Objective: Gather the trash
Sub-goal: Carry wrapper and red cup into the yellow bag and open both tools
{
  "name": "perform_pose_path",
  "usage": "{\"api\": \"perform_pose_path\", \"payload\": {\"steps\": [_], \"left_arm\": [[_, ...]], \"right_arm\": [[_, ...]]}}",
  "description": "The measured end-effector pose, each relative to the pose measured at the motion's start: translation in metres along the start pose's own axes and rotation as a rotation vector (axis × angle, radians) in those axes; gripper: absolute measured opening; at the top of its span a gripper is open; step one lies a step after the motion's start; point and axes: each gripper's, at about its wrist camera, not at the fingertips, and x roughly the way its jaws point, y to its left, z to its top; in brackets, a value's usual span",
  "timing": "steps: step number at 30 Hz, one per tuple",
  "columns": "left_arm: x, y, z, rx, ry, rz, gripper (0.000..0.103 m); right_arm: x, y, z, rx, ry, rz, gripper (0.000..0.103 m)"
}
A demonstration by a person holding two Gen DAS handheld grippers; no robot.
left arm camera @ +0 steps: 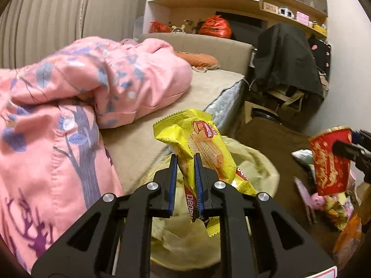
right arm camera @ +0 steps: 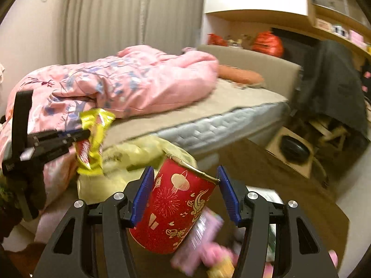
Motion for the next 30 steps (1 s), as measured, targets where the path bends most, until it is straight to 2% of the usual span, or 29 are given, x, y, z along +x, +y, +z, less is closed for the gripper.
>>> {"api": "perform_pose_path", "payload": {"steps": [4,8,11,14,18,24,27,30], "left_arm": [[0.035,0.011,-0.008,-0.013,0.045,-0.007,0.014],[0.066,0.006,-0.025,0.037,0.152,-0.086,0.014],[0.082,-0.004,-0.034,0.095,0.225,-0.145,0.014],[0.097,-0.012,-0.033,0.152,0.255,-0.149,0.014],[0.12,-0.012,-0.027,0.173,0.26,-0.078,0.014],[0.141,0.004,-0.025,0.121,0.27,-0.029,0.013],[0.142,0.01,-0.027,0.09,0.275,-0.027,0.013],[0.136,0.014,-0.029,0.07,0.274,-0.057,0.013]], "right_arm": [[0.053,0.006,0.014,0.015,0.042,0.12,0.053],[0.108,0.018,0.015,-0.039,0.13,0.197,0.053],[0.144,0.018,0.012,-0.049,0.201,0.207,0.053],[0.169,0.007,0.011,-0.008,0.231,0.181,0.053],[0.179,-0.005,0.009,0.058,0.224,0.178,0.053],[0.19,0.003,0.002,0.034,0.247,0.208,0.053],[0.198,0.01,-0.004,0.012,0.278,0.223,0.053],[0.202,0.014,-0.007,0.003,0.298,0.231,0.053]]}}
